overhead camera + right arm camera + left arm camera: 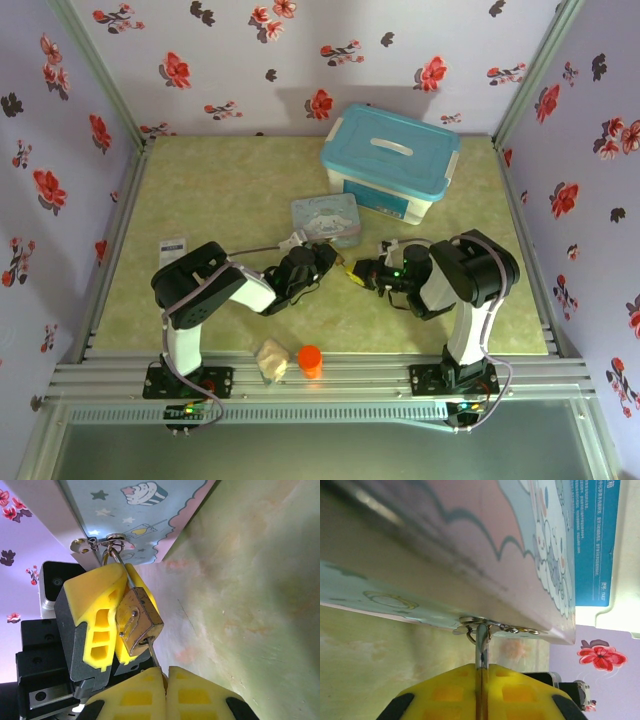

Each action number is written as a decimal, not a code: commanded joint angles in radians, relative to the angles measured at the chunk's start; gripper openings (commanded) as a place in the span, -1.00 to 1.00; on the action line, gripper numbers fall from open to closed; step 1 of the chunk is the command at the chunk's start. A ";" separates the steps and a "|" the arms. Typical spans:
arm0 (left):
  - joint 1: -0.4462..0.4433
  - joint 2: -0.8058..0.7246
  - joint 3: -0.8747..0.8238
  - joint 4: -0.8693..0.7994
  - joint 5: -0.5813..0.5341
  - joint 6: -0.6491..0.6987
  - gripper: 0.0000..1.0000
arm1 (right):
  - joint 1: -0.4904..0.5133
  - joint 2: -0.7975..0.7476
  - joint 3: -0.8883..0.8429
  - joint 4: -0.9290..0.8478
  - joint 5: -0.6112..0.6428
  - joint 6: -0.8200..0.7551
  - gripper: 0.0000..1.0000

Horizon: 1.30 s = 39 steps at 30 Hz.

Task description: Unlock the padlock with the key

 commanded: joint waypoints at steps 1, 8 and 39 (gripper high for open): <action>-0.065 -0.003 0.048 0.116 0.209 -0.035 -1.00 | 0.035 -0.015 0.048 0.074 0.104 0.002 -1.00; -0.075 0.029 0.067 0.149 0.233 -0.048 -1.00 | 0.036 0.007 0.050 0.075 0.123 -0.014 -1.00; -0.060 0.025 0.067 -0.041 0.208 0.048 -0.69 | 0.027 0.022 -0.013 0.073 0.179 -0.064 -1.00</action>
